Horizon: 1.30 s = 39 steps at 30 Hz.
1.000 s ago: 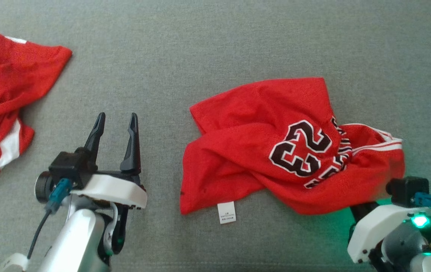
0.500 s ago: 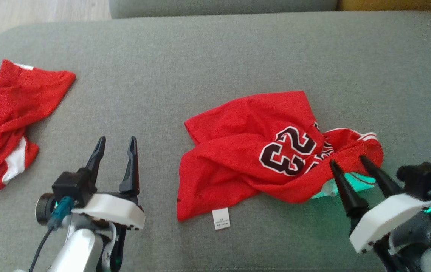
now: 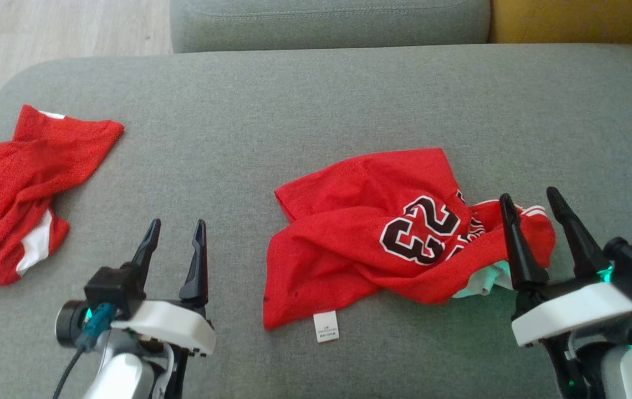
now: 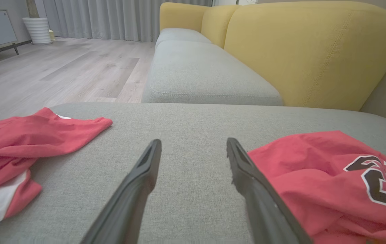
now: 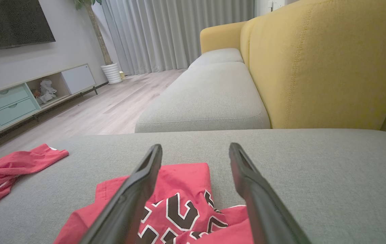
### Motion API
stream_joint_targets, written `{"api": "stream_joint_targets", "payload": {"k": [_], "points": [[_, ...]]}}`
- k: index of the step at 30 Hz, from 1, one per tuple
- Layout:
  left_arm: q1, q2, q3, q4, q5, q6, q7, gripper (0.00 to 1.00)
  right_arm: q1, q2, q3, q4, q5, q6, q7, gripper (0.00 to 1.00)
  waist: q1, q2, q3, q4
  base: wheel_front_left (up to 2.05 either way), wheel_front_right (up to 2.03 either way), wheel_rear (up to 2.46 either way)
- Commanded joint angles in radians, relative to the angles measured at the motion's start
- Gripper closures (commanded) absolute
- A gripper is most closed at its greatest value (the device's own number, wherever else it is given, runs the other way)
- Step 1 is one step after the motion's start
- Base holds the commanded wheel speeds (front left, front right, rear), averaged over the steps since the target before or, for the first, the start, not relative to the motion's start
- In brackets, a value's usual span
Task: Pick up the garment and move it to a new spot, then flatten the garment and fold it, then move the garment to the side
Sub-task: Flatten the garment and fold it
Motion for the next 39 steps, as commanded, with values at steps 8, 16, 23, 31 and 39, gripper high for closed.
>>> {"api": "stream_joint_targets", "payload": {"k": [8,16,23,31,39], "points": [[-0.021,0.024,0.02,-0.044,0.002,0.009,0.013,0.0,-0.021,0.01,0.001,0.007,-0.016,0.008,-0.038,0.0,0.0,0.0,0.0,0.005,0.0,0.0,0.0],[-0.086,0.005,-0.025,-0.04,0.009,-0.026,0.032,0.0,-0.025,0.015,-0.02,0.005,-0.017,0.008,-0.032,0.0,0.0,0.0,0.032,0.017,0.0,0.0,0.0],[-0.311,-0.099,-0.179,0.053,0.038,-0.16,0.097,0.0,-0.056,0.018,-0.019,-0.001,-0.015,0.008,-0.019,0.0,0.0,0.0,0.103,-0.009,0.0,0.0,0.0],[-0.494,-0.171,-0.277,0.362,0.007,-0.264,0.177,0.0,-0.091,0.019,-0.005,0.006,-0.01,0.008,-0.02,0.0,0.0,0.0,0.191,-0.074,0.0,0.0,0.0],[-0.585,-0.186,-0.308,0.581,-0.054,-0.286,0.202,1.0,-0.097,0.019,-0.018,0.021,0.006,0.008,-0.025,0.0,0.0,0.0,0.218,-0.097,0.0,0.0,0.0]]}}
